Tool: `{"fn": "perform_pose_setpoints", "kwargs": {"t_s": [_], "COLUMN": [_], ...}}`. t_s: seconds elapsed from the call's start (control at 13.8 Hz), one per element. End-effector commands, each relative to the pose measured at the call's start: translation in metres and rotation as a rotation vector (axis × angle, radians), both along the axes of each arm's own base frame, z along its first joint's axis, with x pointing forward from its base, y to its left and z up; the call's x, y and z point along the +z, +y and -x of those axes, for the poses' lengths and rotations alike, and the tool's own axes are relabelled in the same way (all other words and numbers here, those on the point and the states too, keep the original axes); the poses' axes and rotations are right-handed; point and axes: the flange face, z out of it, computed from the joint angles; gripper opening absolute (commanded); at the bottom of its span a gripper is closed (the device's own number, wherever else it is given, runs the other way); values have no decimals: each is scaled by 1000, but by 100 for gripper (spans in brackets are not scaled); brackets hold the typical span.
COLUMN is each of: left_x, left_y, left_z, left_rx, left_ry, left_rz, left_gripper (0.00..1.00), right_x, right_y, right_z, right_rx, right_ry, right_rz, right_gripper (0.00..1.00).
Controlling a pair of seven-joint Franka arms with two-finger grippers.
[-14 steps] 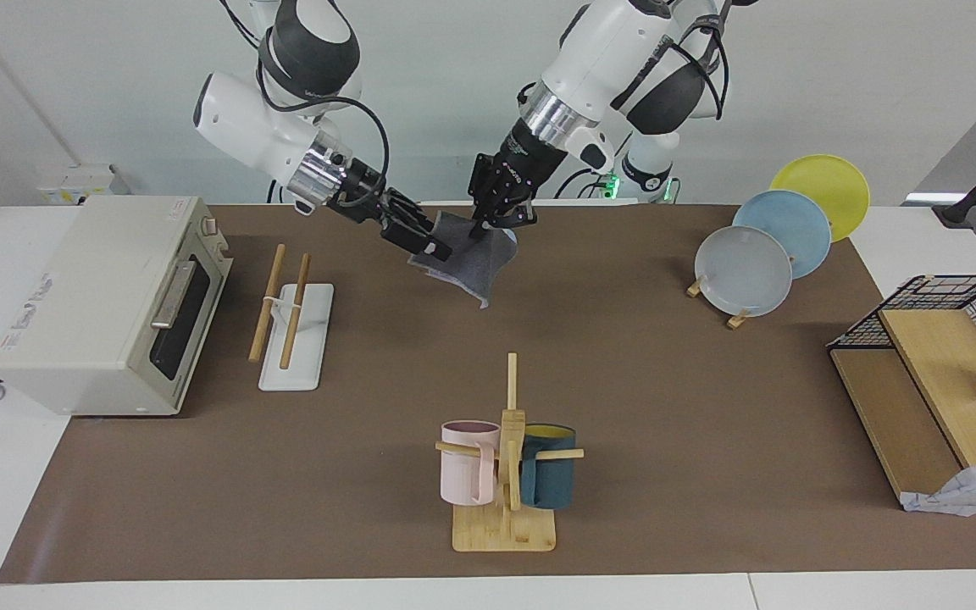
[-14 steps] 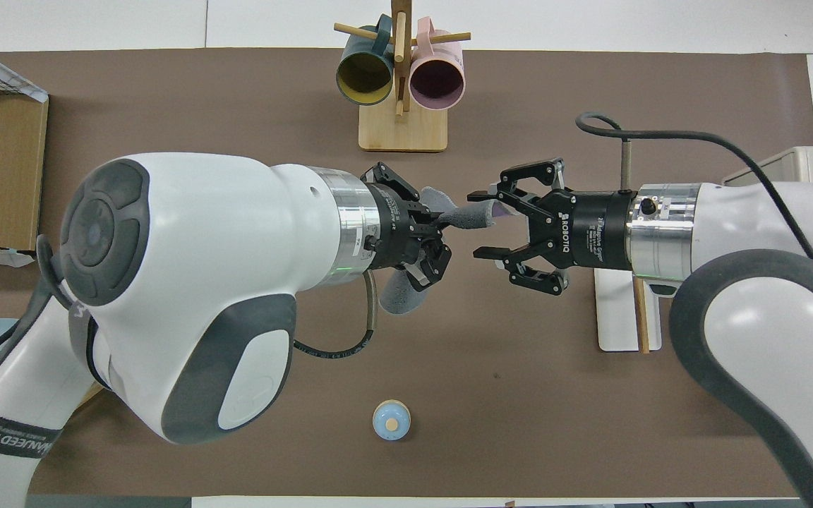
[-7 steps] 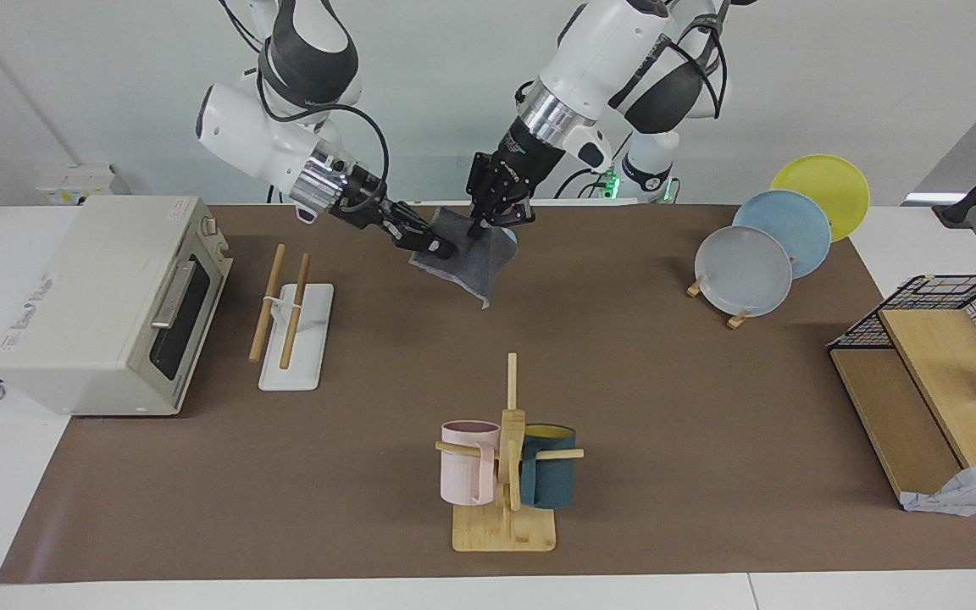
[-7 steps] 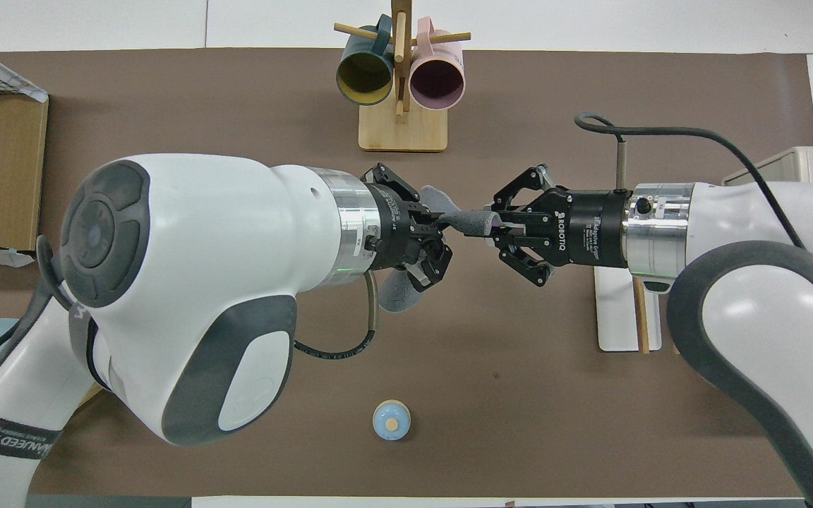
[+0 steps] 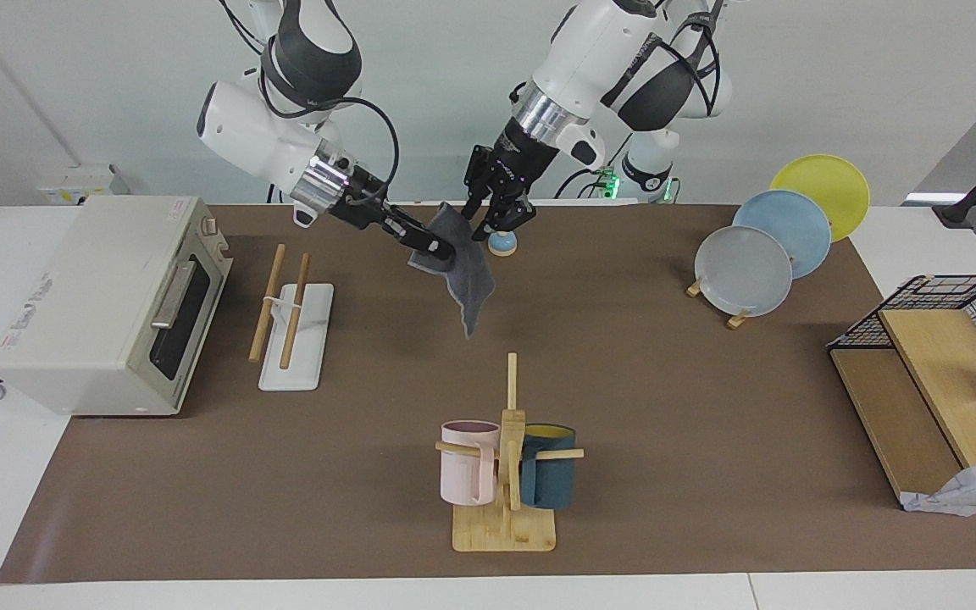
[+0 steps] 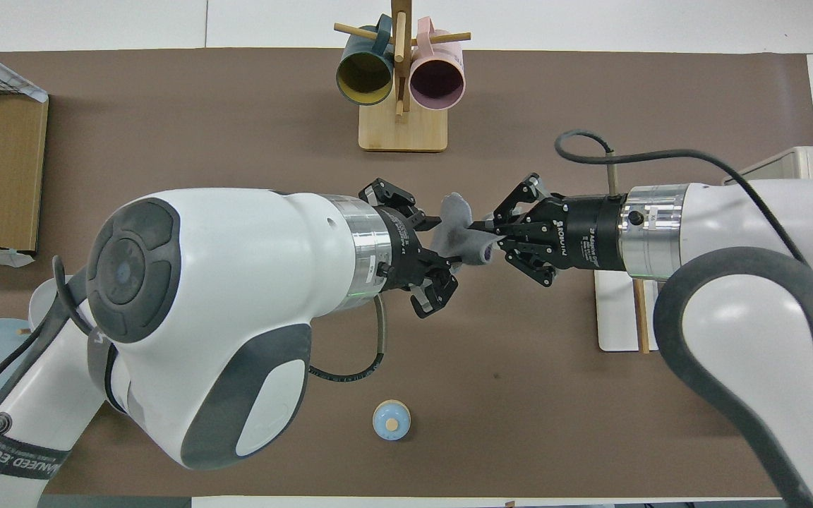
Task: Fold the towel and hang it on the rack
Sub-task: 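Carry the towel to the rack with the right gripper while the left gripper withdraws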
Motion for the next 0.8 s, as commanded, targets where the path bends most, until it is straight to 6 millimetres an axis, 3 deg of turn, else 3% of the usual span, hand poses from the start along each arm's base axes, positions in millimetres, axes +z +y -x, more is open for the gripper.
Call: {"fn": "perform_pose_setpoints", "kwargs": {"t_s": [0.0, 0.07, 0.22, 0.51, 0.73], "left_x": [-1, -9, -21, -33, -41], "left_y": [9, 12, 25, 73, 121], "left_z": [4, 4, 6, -24, -49], "left_rx": [-8, -42, -136, -326, -514], "left_ry": [-35, -43, -98, -222, -282], "left_rz": [-25, -44, -88, -160, -223], "left_gripper": [100, 100, 100, 100, 100], "right_x": [2, -1, -8, -15, -19], "right_y": [-13, -22, -60, -136, -163], "right_z": [6, 8, 7, 8, 10], "right_rx": [222, 302, 422, 542, 608], "right_ry": [-79, -103, -122, -146, -152], "right_rz": [209, 255, 345, 436, 492], "right_gripper": [0, 0, 0, 0, 0]}}
